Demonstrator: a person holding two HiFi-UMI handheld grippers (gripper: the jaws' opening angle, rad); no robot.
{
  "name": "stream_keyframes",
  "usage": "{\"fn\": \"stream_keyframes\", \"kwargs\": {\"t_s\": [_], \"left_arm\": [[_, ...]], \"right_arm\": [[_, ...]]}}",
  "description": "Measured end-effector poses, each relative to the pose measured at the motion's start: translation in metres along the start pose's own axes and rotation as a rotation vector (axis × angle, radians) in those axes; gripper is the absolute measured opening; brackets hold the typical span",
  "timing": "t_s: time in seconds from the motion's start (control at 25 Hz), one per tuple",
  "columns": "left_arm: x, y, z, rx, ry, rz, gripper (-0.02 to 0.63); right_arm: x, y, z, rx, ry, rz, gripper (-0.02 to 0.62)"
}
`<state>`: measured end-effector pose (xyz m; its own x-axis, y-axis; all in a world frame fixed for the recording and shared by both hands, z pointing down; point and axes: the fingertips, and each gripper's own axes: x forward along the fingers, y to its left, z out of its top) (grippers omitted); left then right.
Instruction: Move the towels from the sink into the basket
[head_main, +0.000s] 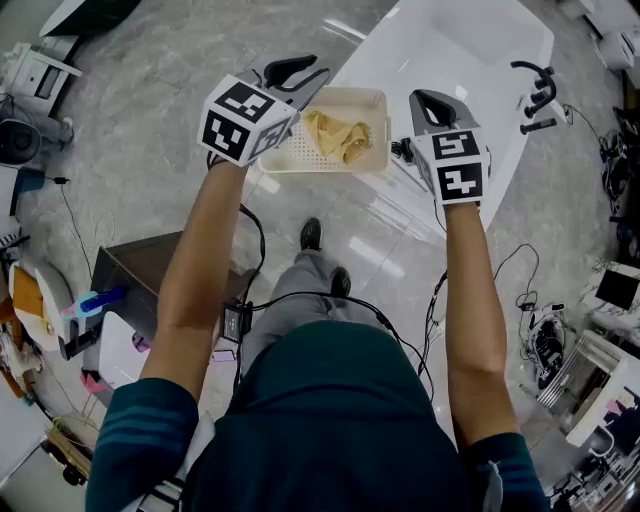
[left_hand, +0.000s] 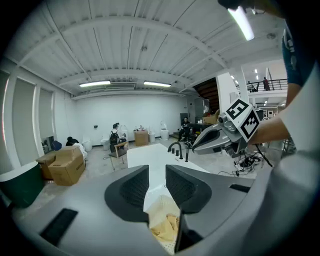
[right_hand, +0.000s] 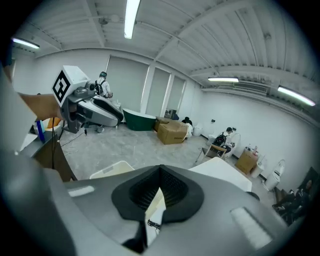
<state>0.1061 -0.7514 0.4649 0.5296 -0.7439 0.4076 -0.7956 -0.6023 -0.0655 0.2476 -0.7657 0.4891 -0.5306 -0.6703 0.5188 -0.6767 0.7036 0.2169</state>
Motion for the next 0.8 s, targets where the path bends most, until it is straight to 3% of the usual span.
{"fn": "stream_keyframes", "kwargs": {"t_s": [0.4,0.8], "left_arm": [[-0.087,-0.065,0.087,0.063,-0.173,0.029,0.103],[-0.158,-0.134,0.120,0.100,-0.227,0.065,0.098]], "right_arm": [[-0.121,-0.010,0.070,-0.042,-0.197,-0.062,0.009],[-0.212,0.003,0.079,-0.057,-0.281,-0.071,0.009]]}}
